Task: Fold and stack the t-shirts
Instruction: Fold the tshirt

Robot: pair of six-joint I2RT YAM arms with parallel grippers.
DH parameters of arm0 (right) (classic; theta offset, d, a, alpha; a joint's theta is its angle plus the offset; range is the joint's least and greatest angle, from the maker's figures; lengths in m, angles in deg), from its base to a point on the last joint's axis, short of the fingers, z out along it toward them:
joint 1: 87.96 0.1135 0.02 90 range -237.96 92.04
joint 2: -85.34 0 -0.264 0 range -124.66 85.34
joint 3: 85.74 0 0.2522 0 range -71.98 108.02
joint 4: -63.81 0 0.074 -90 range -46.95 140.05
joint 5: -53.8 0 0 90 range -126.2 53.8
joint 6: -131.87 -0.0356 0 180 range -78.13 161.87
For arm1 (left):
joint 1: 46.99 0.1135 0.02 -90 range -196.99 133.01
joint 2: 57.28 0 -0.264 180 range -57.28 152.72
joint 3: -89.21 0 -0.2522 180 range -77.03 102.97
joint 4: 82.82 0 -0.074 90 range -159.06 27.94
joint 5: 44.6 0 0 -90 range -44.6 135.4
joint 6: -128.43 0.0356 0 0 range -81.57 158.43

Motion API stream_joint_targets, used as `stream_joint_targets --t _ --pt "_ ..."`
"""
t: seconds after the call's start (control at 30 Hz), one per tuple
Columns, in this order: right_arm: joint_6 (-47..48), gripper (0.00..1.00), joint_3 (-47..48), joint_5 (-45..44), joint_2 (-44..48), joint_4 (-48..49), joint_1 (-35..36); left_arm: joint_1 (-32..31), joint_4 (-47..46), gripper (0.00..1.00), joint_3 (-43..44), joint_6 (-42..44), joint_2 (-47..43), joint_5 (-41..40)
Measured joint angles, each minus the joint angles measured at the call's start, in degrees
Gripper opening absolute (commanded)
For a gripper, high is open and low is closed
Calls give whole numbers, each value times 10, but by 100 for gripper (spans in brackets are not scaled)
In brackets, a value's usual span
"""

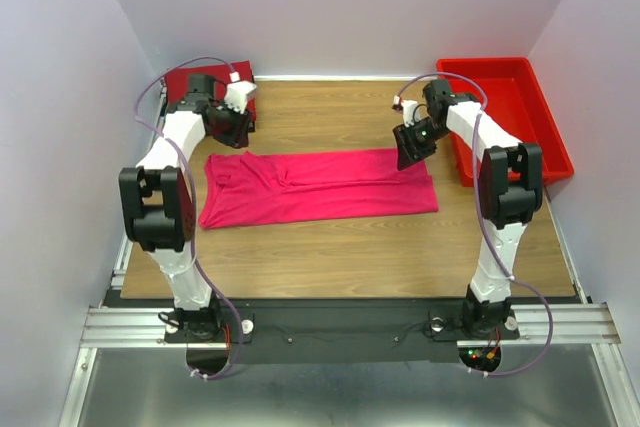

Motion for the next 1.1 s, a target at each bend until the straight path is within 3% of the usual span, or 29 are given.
stream_joint_targets --t 0.1,0.3,0.7,0.93,1.0,1.1 --pt "0 54 0 -1 0 -4 0 32 24 46 57 26 63 -10" --pt "0 54 0 -2 0 -4 0 31 65 46 102 62 145 -20" --pt "1 54 -25 -14 0 -9 0 26 103 46 191 75 203 -5" --pt "1 54 -25 -24 0 -9 0 25 116 46 198 76 220 10" --pt "2 54 -25 -26 0 -9 0 25 118 42 198 76 221 12" --pt "3 54 -25 -28 0 -9 0 25 118 26 197 76 221 12"
